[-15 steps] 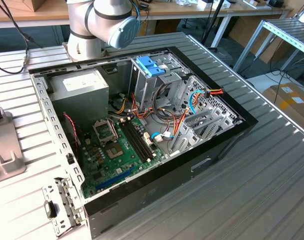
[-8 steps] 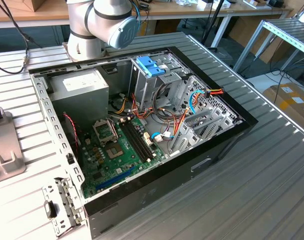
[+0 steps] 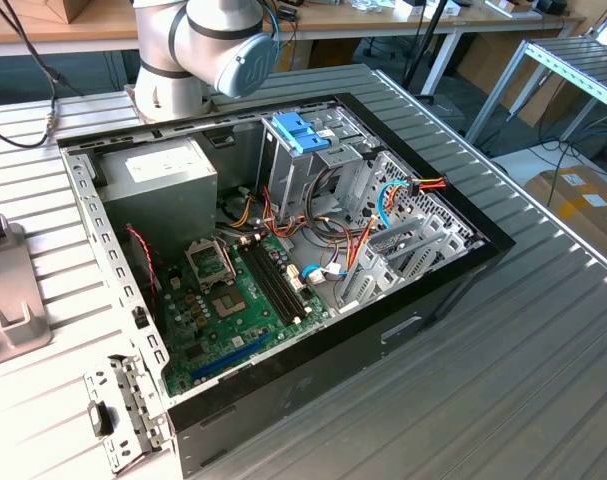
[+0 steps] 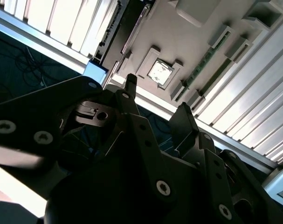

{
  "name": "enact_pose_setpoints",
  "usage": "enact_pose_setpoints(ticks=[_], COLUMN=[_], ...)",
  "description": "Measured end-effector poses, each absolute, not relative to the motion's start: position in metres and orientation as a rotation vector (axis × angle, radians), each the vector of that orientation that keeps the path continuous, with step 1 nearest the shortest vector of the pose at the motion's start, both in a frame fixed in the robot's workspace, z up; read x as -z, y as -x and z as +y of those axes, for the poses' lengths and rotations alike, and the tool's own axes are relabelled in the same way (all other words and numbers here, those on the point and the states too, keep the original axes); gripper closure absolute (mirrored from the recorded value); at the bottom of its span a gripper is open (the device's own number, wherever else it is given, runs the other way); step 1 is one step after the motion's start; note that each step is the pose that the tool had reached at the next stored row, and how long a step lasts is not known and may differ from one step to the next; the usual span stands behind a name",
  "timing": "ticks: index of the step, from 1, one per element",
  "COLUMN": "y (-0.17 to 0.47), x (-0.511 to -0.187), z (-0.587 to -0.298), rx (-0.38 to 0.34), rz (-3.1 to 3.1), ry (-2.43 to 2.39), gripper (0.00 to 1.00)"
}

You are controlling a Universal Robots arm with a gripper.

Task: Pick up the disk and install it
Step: 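Pick up the disk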

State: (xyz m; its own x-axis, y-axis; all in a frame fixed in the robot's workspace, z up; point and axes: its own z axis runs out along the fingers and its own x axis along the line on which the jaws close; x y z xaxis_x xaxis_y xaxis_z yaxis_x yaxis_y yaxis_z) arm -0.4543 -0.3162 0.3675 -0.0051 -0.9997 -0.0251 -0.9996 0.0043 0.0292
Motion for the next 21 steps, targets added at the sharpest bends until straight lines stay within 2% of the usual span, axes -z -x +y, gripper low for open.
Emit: enact_pose_setpoints(ticks=[21], y=[0.4545], x=[-0.3670], z=[-0.3115], rx=[0.060], rz=[-2.224], ry=[-2.214], gripper=[0.44])
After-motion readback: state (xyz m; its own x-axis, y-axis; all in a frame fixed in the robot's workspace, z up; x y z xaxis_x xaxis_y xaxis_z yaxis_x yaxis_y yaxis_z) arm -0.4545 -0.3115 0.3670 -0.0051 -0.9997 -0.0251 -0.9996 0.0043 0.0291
